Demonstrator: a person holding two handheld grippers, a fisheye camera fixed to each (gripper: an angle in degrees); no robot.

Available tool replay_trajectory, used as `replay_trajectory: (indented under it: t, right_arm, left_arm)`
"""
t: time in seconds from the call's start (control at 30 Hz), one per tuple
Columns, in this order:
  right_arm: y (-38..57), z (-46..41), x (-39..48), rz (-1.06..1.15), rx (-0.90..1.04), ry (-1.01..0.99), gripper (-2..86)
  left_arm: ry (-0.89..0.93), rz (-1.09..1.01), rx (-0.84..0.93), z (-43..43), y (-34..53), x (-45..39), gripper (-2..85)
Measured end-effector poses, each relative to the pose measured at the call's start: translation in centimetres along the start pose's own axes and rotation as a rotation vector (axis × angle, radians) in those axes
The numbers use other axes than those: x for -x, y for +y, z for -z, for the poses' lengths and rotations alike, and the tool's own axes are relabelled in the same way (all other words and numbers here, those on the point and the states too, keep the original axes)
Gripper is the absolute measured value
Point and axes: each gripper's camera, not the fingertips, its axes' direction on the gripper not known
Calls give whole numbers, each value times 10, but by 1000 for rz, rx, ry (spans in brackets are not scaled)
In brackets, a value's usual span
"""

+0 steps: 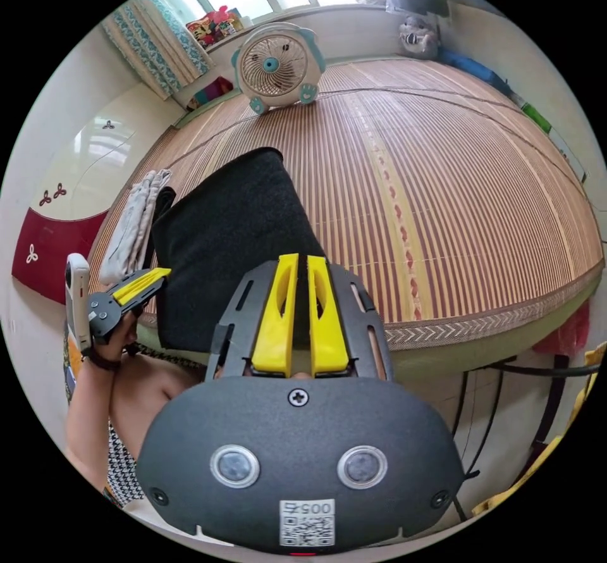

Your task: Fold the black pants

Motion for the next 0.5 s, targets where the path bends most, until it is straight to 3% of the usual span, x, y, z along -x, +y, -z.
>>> replay_trajectory:
  t: [0.3, 0.5]
  right_arm:
    - [-9, -30, 8, 128, 138, 80, 22]
    - [11, -25, 25, 328, 218, -7, -6]
  left_arm:
    - [74, 77, 2, -7, -9, 21, -7]
    - [-35, 87, -59, -13, -35, 22, -6]
